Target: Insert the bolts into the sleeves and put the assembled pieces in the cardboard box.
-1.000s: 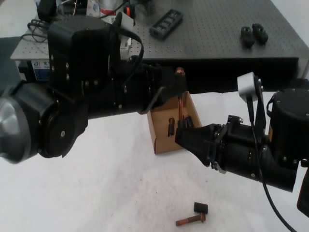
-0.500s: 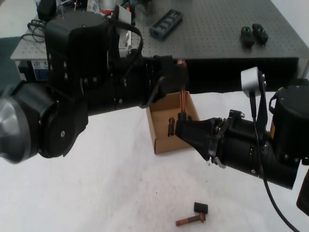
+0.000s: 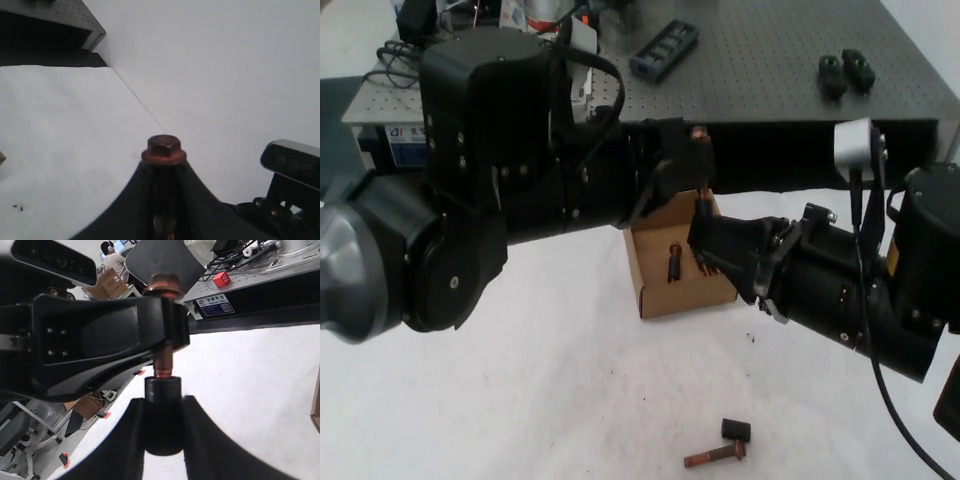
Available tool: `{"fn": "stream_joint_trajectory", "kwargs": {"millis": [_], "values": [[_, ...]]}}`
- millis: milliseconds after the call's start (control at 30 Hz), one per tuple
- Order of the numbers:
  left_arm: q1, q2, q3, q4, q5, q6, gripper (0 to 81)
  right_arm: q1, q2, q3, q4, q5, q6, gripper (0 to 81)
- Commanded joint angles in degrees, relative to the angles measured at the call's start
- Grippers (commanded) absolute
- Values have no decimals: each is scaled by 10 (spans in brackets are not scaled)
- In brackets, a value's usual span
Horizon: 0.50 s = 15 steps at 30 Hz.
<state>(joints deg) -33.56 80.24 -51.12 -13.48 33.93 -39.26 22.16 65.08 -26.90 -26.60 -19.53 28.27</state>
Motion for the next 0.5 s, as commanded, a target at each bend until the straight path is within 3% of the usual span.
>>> {"fn": "stream_joint_trajectory", "kwargs": {"millis": [0, 67, 133, 167, 233, 333, 467], "values": [[-1, -6, 0, 0, -2, -2, 6, -5, -1, -8, -21, 16, 0, 48], [-1, -6, 0, 0, 23, -2, 1, -5, -1, -8, -21, 9, 0, 48], [-1, -6, 0, 0, 45, -2, 76, -5, -1, -8, -21, 9, -10, 48], [-1, -6, 0, 0, 48, -2, 135, -5, 0, -8, -21, 9, -13, 48], [-1, -6, 0, 0, 46, 1, 344, -8, 0, -8, -21, 9, -14, 48], [-1, -6, 0, 4, 1, -4, 586, -24, 0, -8, -11, 26, -31, 48], [-1, -6, 0, 32, -23, 17, 593, -69, 26, -31, 43, 48, -78, 48]]}}
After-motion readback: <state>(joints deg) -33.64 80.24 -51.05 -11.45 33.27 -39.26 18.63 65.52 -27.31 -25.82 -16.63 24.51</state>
